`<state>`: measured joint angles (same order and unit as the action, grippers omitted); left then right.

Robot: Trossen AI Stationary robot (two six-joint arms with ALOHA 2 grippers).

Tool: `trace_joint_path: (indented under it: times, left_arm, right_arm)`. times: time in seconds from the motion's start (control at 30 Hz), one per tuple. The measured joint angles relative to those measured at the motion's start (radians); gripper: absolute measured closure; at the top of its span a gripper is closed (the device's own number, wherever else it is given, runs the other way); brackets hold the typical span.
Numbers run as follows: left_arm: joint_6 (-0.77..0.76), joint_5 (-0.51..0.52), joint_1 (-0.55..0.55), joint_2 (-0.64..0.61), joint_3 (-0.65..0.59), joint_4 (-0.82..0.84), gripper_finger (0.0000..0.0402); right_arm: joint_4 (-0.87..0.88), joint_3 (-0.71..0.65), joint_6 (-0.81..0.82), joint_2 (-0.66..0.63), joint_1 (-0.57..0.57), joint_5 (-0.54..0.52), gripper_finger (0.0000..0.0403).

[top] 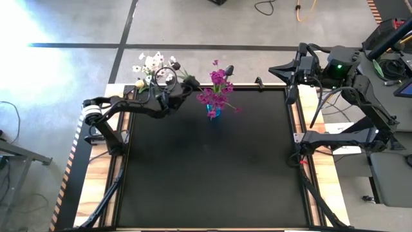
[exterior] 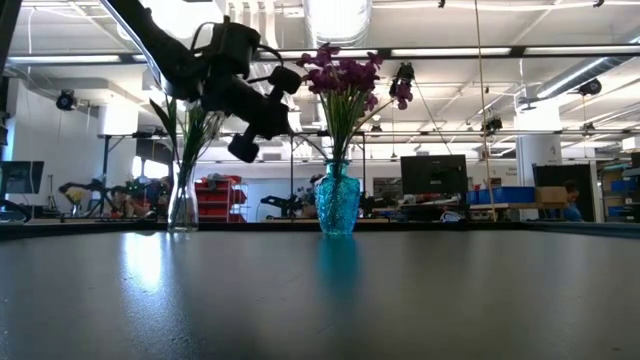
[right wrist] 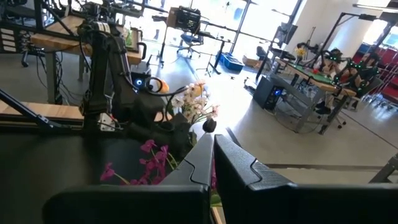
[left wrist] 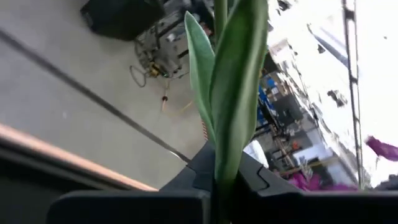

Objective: Sort flowers into vase by color
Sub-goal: Put the black flower into the blue vase

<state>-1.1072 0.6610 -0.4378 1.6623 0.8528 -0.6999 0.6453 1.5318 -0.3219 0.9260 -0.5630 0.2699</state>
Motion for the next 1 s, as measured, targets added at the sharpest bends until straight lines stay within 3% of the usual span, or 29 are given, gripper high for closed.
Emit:
trace_joint_path:
  times: [0.43, 1.0]
  left_arm:
    - [0.421, -0.075, 0.035, 0.003, 0.091, -0.016, 0.0401]
    - [0.575, -0.151, 0.056, 0.003, 0.102, 0.085, 0.0402]
  right_arm:
    - [0.000, 0.000, -0.003, 0.000, 0.000, 0.000, 0.0394]
    - [-0.008, 0.000, -0.018, 0.000, 0.000, 0.000, 0.0394]
